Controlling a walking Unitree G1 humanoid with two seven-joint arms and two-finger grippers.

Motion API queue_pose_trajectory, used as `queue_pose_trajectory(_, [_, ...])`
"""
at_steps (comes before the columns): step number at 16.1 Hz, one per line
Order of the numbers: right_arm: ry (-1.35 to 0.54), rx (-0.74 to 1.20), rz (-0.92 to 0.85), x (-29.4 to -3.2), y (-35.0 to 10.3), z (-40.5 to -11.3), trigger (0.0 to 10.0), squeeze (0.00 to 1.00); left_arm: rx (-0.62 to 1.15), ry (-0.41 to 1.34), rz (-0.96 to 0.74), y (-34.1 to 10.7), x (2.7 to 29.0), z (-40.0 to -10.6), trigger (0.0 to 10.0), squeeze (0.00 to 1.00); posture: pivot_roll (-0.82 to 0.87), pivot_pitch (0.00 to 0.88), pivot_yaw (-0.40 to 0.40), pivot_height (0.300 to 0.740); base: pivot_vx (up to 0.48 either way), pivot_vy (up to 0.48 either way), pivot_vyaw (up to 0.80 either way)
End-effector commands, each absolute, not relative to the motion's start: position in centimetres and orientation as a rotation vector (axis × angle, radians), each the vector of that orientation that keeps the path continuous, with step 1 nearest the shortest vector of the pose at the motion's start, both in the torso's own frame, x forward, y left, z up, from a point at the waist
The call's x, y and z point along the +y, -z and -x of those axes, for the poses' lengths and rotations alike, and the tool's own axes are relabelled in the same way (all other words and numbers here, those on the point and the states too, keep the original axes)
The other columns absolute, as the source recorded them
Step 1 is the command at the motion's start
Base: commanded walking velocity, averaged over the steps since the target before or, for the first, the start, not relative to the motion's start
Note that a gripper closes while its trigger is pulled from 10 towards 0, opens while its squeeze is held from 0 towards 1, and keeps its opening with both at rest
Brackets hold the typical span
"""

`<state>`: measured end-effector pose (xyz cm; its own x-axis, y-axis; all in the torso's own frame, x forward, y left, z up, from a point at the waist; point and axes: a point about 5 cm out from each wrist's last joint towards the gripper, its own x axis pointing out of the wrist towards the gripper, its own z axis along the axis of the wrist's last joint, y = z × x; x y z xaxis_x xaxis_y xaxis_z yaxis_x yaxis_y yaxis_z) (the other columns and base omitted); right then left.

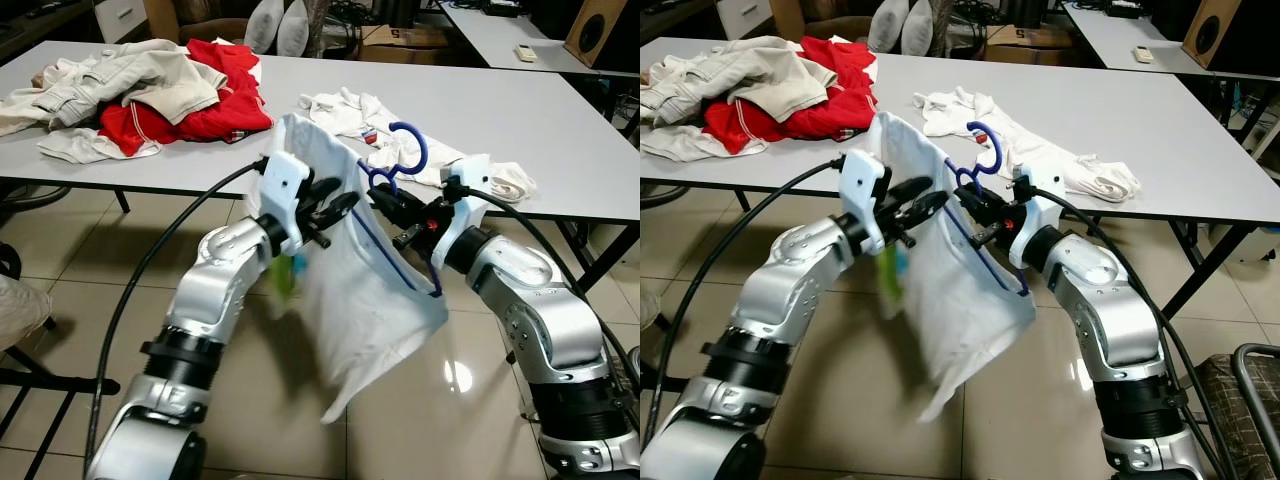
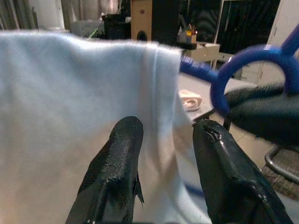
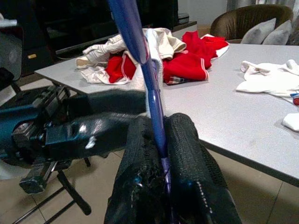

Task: Hang hanger

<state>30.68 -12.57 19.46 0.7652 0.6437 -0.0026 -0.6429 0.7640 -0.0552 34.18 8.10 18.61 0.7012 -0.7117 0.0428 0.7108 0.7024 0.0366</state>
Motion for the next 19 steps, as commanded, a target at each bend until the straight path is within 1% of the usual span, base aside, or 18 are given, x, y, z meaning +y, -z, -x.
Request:
queue_pose_trajectory(1, [-0.696, -0.059, 0.058, -12.5, -20.5, -30.8, 10.0, 0.0, -0.074, 0.789, -0.016, -19.2, 8.1, -34.5, 10.0, 0.45, -0.15, 0.0, 0.005, 0.74, 0.0, 0.0, 0.0])
queue_pose_trajectory(2, [-0.697, -0.057, 0.056, -12.5, -20.4, -30.8, 10.0, 0.0, -0.071, 0.787, -0.03, -19.1, 8.0, -34.6, 10.0, 0.3, -0.15, 0.0, 0.006, 0.74, 0.0, 0.0, 0.0])
queue_pose_trajectory(3, [-0.697, -0.057, 0.055, -12.5, -20.4, -30.8, 10.0, 0.0, -0.069, 0.775, -0.048, -19.0, 8.1, -34.7, 10.0, 0.04, -0.15, 0.0, 0.008, 0.74, 0.0, 0.0, 0.0])
queue_pose_trajectory(4, [-0.697, -0.057, 0.054, -12.4, -20.4, -30.8, 10.0, 0.0, -0.063, 0.744, -0.078, -18.8, 8.2, -35.0, 10.0, 0.0, -0.15, 0.0, 0.009, 0.74, 0.0, 0.0, 0.0])
queue_pose_trajectory(5, [-0.697, -0.058, 0.054, -12.4, -20.4, -30.8, 10.0, 0.0, -0.06, 0.702, -0.093, -18.8, 8.5, -35.4, 2.4, 0.0, -0.15, 0.0, 0.009, 0.74, 0.0, 0.0, 0.0])
queue_pose_trajectory(6, [-0.697, -0.06, 0.054, -12.4, -20.5, -30.8, 10.0, 0.0, -0.064, 0.675, -0.09, -18.9, 8.7, -35.6, 0.0, 0.0, -0.15, 0.0, 0.009, 0.74, 0.0, 0.0, 0.0])
queue_pose_trajectory(12, [-0.705, -0.065, 0.056, -12.3, -20.6, -30.9, 10.0, 0.0, -0.095, 0.613, -0.12, -19.1, 9.0, -36.2, 0.0, 0.0, -0.15, 0.0, 0.003, 0.74, 0.0, 0.0, 0.0])
queue_pose_trajectory(15, [-0.704, -0.063, 0.057, -12.3, -20.6, -30.9, 10.0, 0.0, -0.109, 0.665, -0.097, -19.1, 8.5, -35.8, 0.0, 0.0, -0.15, 0.0, 0.001, 0.74, 0.0, 0.0, 0.0])
queue_pose_trajectory(16, [-0.701, -0.061, 0.057, -12.3, -20.6, -30.9, 10.0, 0.0, -0.112, 0.685, -0.096, -19.0, 8.3, -35.6, 7.7, 0.0, -0.15, 0.0, 0.001, 0.74, 0.0, 0.0, 0.0])
queue_pose_trajectory(17, [-0.697, -0.057, 0.055, -12.4, -20.5, -30.9, 10.0, 0.0, -0.129, 0.708, -0.064, -19.1, 8.3, -35.5, 10.0, 0.0, -0.15, 0.0, 0.001, 0.74, 0.0, 0.0, 0.0])
queue_pose_trajectory(18, [-0.691, -0.052, 0.052, -12.5, -20.4, -31.0, 10.0, 0.0, -0.145, 0.737, -0.039, -19.4, 8.4, -35.2, 10.0, 1.0, -0.15, 0.0, 0.0, 0.74, 0.0, 0.0, 0.0])
queue_pose_trajectory(19, [-0.69, -0.05, 0.051, -12.5, -20.4, -31.0, 10.0, 0.0, -0.153, 0.744, -0.038, -19.5, 8.5, -35.2, 10.0, 1.0, -0.15, 0.0, 0.0, 0.74, 0.0, 0.0, 0.0])
